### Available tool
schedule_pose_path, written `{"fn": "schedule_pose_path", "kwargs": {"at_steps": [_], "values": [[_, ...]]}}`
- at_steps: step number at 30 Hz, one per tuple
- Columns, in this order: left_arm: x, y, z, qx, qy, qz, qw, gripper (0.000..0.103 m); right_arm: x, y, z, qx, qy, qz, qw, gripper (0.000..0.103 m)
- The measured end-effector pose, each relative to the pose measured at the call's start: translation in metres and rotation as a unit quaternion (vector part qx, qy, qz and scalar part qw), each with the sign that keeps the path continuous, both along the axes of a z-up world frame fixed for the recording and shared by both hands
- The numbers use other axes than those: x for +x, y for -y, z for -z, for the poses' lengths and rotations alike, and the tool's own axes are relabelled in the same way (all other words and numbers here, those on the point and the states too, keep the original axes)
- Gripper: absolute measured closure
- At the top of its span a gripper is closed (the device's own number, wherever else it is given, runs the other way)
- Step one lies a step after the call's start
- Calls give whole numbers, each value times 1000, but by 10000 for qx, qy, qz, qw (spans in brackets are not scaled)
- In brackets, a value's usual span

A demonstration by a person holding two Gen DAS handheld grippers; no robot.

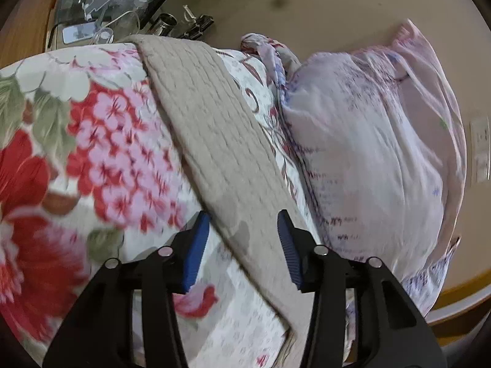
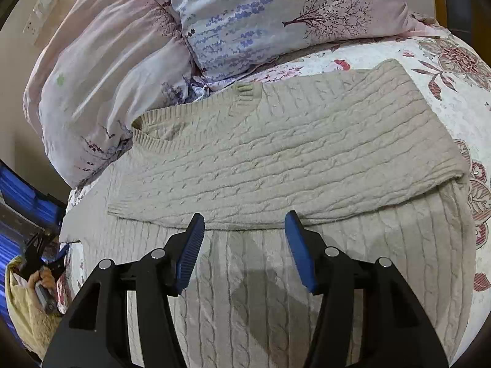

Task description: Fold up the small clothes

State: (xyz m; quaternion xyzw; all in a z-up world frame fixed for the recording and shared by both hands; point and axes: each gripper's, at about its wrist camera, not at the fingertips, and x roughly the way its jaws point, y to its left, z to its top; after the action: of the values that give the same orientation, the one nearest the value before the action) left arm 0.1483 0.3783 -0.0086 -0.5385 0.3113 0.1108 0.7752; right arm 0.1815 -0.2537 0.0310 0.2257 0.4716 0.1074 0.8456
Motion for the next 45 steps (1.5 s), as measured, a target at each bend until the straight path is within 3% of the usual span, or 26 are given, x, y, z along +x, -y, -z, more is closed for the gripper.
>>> {"fn": "schedule_pose_path", "kwargs": {"at_steps": [8,14,18,21,26,31,36,40,42,45], "values": [[5,-26,15,-465,38,-411,9981,97,0,-2,-1,15,30,-88,10000,42],[7,-9,-17,-238,596,-292,9975,98,-3,1,-5,10,105,-104,9999,42],[18,34,-55,-186,1195,242,9924,98,-4,3,-7,86,134,-105,9998,42],[29,81,-77,-202,1556,873,9837,98,-7,4,-10,93,181,-108,9997,42],[49,171,-88,-288,1943,1989,9601,98,-13,8,-14,118,244,-58,9996,42],[63,261,-51,-354,1534,2885,9444,98,-15,13,-13,121,211,-6,9997,42],[69,293,-7,-617,841,3181,9423,97,-17,15,-12,96,182,0,9998,42],[66,280,7,-973,635,3030,9459,92,-16,12,-12,91,187,-50,9998,42],[58,265,10,-1037,651,2803,9521,86,-15,10,-12,91,179,-68,9998,42],[56,243,8,-1061,656,2475,9608,84,-13,8,-11,106,170,-115,9997,42]]}}
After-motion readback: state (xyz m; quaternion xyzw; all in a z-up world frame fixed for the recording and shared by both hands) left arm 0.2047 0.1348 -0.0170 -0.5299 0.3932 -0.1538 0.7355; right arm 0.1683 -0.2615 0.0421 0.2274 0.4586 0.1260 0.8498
